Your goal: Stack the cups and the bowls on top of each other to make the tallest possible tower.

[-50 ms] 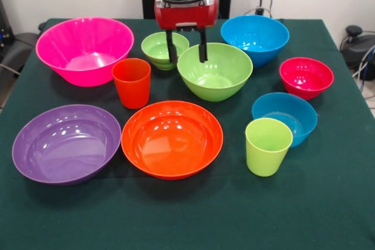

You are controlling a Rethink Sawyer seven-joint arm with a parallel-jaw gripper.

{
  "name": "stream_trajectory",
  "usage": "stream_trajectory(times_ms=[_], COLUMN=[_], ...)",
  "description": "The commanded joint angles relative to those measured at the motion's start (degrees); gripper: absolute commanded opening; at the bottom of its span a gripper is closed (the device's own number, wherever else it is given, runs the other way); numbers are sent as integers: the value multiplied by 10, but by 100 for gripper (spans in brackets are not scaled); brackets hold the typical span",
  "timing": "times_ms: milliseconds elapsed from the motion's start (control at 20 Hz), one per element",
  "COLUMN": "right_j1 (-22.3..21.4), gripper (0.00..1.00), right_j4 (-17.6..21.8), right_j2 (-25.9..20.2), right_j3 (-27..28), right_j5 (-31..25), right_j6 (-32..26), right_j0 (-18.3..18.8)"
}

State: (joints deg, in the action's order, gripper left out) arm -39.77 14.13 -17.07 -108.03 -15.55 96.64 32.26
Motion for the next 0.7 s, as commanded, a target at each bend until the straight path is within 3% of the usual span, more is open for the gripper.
stream_trajectory(times_ms=[50,700], right_j1=[32,46], gripper=[100,100], right_j4=[51,71], right_j2=[-64,-68], right_j3=[54,67], right_j5=[-63,-66], right_j6=[-66,-53], right_j0=[7,6])
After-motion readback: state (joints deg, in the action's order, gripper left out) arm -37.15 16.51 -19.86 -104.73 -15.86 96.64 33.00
